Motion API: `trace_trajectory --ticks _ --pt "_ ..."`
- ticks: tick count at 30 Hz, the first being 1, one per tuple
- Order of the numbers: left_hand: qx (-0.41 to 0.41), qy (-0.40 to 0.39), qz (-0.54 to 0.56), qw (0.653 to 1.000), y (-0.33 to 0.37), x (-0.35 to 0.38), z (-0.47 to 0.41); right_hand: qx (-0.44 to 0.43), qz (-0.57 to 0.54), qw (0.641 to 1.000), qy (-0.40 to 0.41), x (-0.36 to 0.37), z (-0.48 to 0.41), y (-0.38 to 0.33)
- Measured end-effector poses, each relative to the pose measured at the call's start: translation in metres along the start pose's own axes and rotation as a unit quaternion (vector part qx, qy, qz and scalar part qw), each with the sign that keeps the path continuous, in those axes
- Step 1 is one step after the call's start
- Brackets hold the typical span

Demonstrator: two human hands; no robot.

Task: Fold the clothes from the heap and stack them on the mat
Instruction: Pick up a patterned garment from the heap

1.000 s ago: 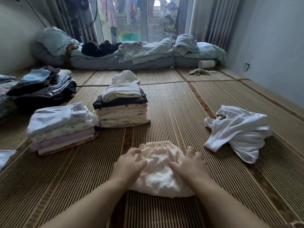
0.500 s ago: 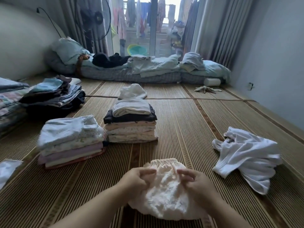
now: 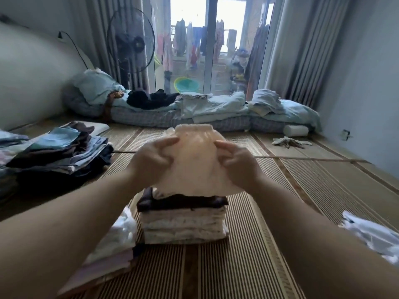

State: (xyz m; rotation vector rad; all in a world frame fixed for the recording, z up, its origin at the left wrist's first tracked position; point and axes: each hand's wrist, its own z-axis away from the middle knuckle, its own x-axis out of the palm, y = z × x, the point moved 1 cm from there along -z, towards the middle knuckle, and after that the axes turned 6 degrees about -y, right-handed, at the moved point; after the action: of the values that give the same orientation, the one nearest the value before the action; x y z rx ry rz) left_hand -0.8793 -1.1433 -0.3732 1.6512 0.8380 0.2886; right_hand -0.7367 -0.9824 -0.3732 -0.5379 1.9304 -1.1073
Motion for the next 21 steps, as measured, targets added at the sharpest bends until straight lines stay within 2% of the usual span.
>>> trace_trajectory --ticks 3,6,7,9,11,15,21 --pt "-0.062 0.022 -0.21 0.976 -0.037 -0.003 -0.023 0.068 0.056 0.995 -0.039 0.028 -0.038 0.037" --pt "-0.222 0.001 -0.367 0.903 -0.075 0.0 -0.023 0.122 0.176 0.971 -0.103 0.048 -0.048 0.074" --pt "-0.228 -0.025 -0.396 0.889 -0.086 0.0 -0.02 0.129 0.223 0.959 -0.12 0.051 -0.046 0.083" --pt "-0.178 -0.085 -0.454 0.869 -0.102 0.002 -0.016 0.127 0.261 0.946 -0.145 0.056 -0.039 0.094" --pt "-0.149 -0.132 -0.474 0.858 -0.111 0.003 -0.01 0.122 0.26 0.944 -0.163 0.058 -0.033 0.103" --pt "-0.157 -0.16 -0.433 0.873 -0.114 0.006 0.003 0.081 0.248 0.95 -0.172 0.057 -0.025 0.108" --pt "-0.164 -0.113 -0.462 0.864 -0.095 -0.001 -0.001 0.073 0.195 0.97 -0.125 0.05 -0.023 0.082"
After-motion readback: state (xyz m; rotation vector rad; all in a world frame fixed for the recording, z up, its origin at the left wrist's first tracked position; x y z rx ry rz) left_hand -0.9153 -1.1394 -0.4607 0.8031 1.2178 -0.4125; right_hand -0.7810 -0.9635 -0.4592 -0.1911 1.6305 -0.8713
